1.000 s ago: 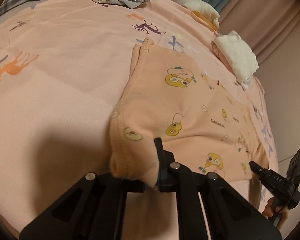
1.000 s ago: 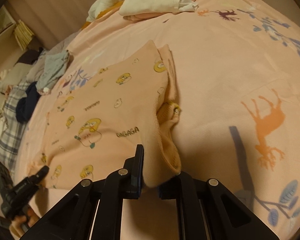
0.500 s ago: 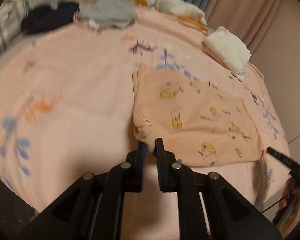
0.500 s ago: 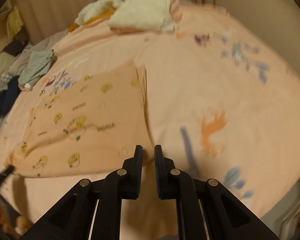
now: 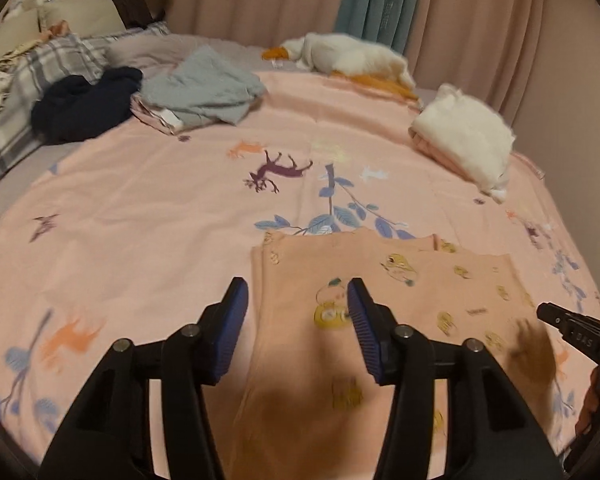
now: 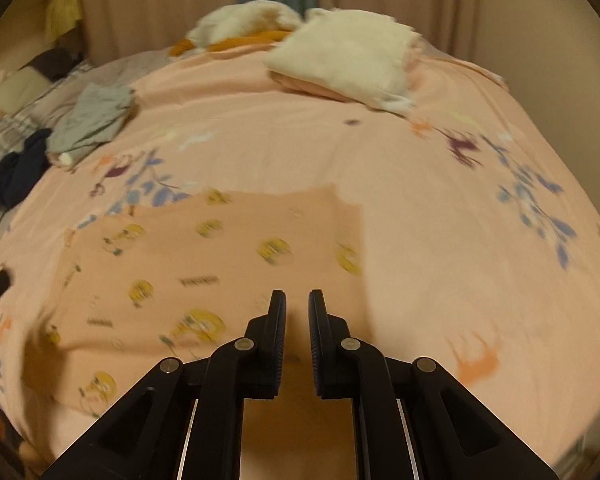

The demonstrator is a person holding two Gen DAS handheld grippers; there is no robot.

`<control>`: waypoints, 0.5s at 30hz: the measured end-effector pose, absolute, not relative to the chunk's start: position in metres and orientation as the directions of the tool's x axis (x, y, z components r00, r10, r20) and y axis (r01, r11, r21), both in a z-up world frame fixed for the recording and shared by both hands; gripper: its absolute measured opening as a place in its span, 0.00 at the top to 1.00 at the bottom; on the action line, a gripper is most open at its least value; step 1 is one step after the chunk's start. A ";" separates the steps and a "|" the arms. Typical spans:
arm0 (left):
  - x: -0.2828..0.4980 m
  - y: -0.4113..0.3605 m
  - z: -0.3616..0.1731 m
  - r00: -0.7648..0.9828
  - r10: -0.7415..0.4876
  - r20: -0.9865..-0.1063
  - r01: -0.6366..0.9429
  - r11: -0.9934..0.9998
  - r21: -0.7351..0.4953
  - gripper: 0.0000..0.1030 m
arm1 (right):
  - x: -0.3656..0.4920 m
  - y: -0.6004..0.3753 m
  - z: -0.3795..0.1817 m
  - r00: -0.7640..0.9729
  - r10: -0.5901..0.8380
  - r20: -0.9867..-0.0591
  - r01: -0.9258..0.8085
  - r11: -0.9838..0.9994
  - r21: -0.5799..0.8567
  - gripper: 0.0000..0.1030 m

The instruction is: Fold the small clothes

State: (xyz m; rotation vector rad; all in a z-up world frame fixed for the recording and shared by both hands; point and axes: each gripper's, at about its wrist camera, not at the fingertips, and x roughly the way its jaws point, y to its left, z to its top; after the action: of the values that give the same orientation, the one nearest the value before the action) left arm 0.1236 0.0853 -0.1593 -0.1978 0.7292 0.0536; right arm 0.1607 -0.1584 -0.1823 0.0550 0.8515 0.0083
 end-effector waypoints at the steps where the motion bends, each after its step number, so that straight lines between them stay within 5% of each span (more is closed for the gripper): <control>1: 0.136 0.083 -0.168 0.718 -0.006 -0.696 -0.128 0.982 -0.140 0.62 | 0.172 -0.157 -0.187 0.647 0.024 -0.762 0.017 0.999 0.046 0.91; 2: 0.148 0.081 -0.177 0.684 0.017 -0.729 -0.137 0.985 -0.106 0.72 | 0.179 -0.156 -0.190 0.637 0.026 -0.770 0.021 0.999 0.051 0.91; 5: 0.168 0.080 -0.208 0.603 0.054 -0.796 -0.128 0.991 -0.030 0.77 | 0.208 -0.162 -0.208 0.585 0.073 -0.807 0.029 0.993 0.110 0.91; 15: 0.193 0.105 -0.224 0.594 0.072 -0.801 -0.190 0.980 -0.053 0.73 | 0.239 -0.177 -0.232 0.576 0.115 -0.809 0.049 0.984 0.174 0.99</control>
State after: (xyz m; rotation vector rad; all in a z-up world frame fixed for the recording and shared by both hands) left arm 0.1929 0.1047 -0.2244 -0.1384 0.9230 0.1525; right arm 0.2394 -0.1768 -0.2319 0.1846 0.9578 0.0390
